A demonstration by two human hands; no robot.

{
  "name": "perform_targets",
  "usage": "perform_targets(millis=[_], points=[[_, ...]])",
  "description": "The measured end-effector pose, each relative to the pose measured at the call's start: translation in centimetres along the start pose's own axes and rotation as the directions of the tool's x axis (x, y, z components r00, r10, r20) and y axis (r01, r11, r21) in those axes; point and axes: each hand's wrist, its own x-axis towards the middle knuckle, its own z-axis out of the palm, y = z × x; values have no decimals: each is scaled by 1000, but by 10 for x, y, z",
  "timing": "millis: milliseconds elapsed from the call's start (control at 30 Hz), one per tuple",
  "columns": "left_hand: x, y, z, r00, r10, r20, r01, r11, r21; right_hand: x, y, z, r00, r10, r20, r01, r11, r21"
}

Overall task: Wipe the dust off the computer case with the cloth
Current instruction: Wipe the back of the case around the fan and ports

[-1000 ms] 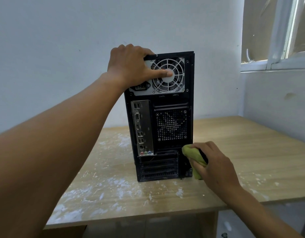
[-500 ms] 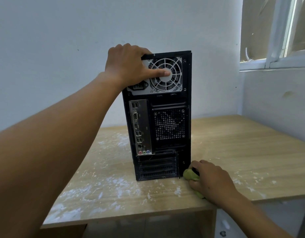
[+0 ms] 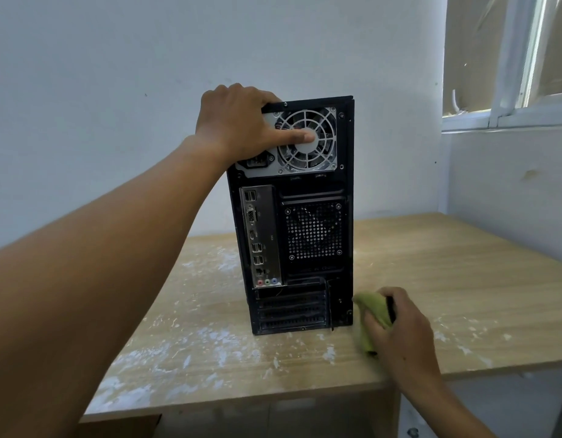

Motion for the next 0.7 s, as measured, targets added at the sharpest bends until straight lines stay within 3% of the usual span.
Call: perform_targets(millis=[67,133,333,500,700], points=[[1,-1,1,1000,7,-4,-7,1000,12,1,-1,1,998,-31,-61,36,997,74],[1,-1,1,1000,9,-8,-9,1000,11,0,-1,4,994,-98,-44,99,995,25],[1,-1,1,1000,-4,-13,5,1000,22,-2,-1,4,972,-108,207,155,962,-225],[0,0,-1,1000,-8,3,8,1000,8,3,-19,-1,905,-71,420,266,863,-428],[0,1,-2,1000,-4,4,4,1000,1,7,-25,3,883,-69,464,324,804,-499]])
